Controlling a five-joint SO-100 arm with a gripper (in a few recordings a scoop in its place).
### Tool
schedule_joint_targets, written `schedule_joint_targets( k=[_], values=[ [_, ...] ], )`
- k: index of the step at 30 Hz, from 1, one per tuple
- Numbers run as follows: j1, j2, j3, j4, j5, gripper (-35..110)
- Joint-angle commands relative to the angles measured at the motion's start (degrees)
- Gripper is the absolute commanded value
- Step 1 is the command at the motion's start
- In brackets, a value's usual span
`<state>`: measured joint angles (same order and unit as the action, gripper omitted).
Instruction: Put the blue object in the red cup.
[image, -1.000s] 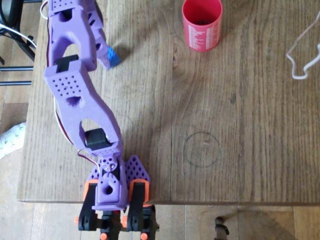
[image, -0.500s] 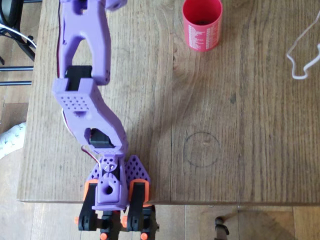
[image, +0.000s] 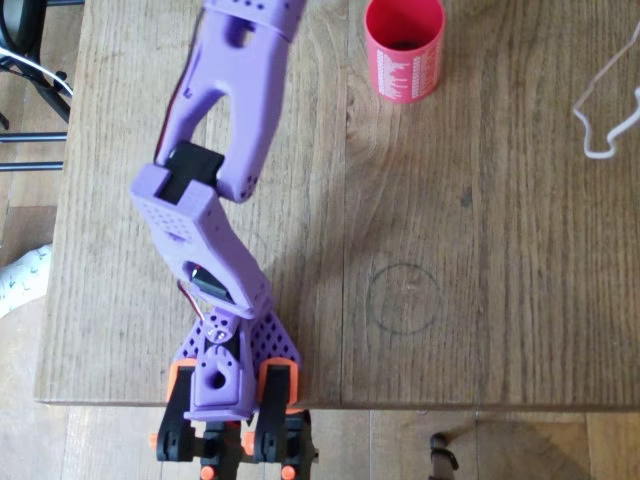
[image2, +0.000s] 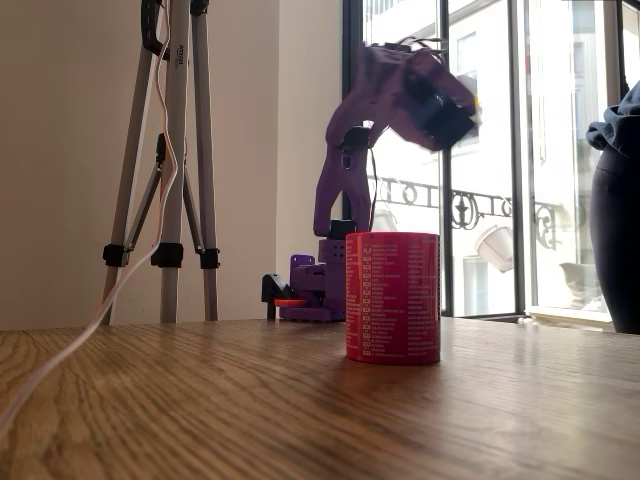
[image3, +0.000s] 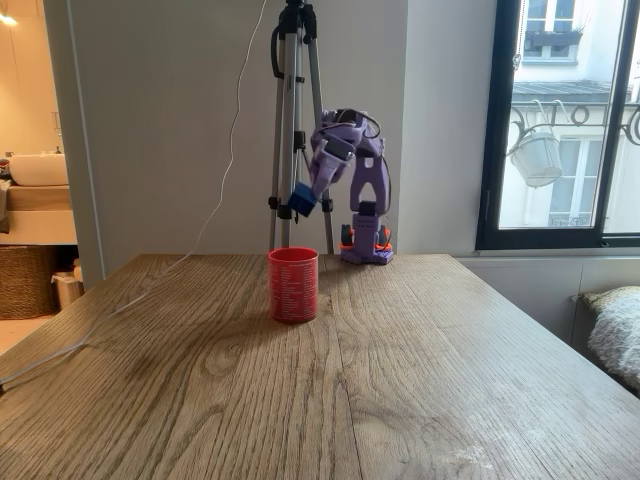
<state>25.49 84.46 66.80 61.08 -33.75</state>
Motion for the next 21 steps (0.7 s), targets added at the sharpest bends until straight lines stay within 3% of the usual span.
schedule_joint_targets(
  k=[1,7,19,21],
  values=[
    [3.8,4.4,-0.2,3.1,3.5,1],
    [1.3,5.4,-0.2,11.2,6.8,1],
    [0.0,5.6,0.7,12.2,6.0,1],
    [0.3,5.9,0.8,14.3,6.2,27]
  ],
)
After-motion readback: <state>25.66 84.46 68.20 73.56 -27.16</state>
